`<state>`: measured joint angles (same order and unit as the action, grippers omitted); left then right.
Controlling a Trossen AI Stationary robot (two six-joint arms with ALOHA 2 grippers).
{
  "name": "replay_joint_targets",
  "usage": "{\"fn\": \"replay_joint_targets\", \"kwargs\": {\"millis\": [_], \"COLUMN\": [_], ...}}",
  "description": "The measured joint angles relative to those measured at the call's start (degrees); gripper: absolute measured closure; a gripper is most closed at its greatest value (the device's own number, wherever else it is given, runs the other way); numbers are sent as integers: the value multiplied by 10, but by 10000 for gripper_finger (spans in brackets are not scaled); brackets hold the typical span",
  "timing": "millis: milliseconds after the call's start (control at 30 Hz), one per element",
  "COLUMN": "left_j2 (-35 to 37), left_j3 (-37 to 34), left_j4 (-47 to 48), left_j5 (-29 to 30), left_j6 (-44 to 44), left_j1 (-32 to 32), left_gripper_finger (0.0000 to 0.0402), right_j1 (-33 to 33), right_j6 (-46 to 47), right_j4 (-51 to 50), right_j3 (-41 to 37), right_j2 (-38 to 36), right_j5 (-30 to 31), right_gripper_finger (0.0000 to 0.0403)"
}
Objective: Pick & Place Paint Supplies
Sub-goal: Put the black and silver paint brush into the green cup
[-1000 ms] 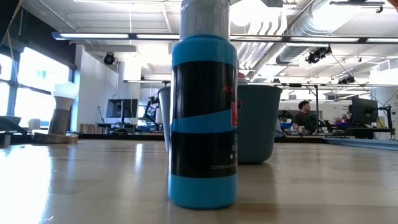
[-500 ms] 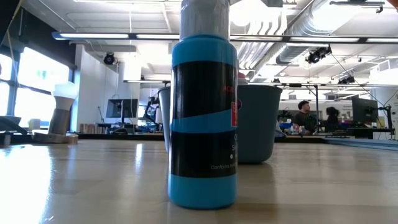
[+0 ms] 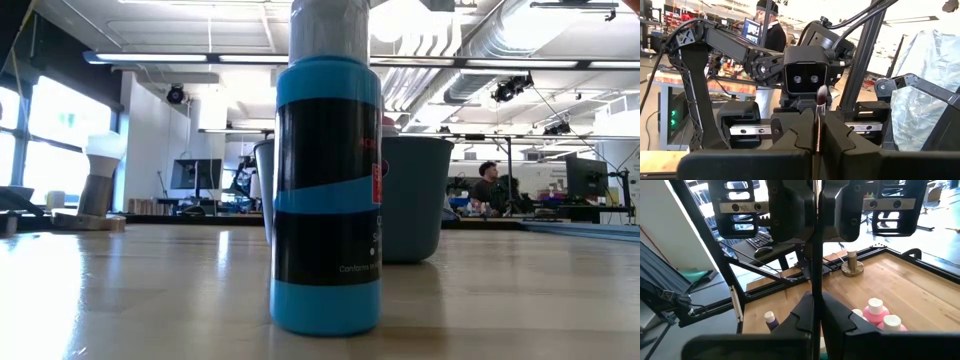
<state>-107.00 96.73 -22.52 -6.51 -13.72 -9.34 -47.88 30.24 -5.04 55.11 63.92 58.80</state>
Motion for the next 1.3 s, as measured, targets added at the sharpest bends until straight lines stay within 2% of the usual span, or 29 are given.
{"fn": "replay_joint_targets", "kwargs": {"millis": [333, 567, 767, 867, 1067, 1300], "left_j2": [0, 0, 0, 0, 0, 0], "left_j3": [0, 0, 0, 0, 0, 0], "left_j4": [1, 4, 21, 22, 22, 38], "left_j5": [-5, -21, -17, -17, -15, -13], "left_j6": [-1, -14, -18, -22, -22, -22], "left_j1": [0, -2, -1, -1, -1, 0], "left_gripper_finger": [394, 394, 394, 394, 394, 394], "right_j1": [0, 0, 3, 16, 62, 86], "right_j6": [1, -3, -35, -35, -35, -48], "right_j4": [1, 0, 1, 2, 1, 14], "right_j3": [0, 0, 0, 0, 0, 0], "right_j2": [0, -9, -37, -43, -37, -37], "right_j5": [-12, -78, -80, -91, -166, -188], "right_gripper_finger": [391, 341, 310, 298, 289, 289]}}
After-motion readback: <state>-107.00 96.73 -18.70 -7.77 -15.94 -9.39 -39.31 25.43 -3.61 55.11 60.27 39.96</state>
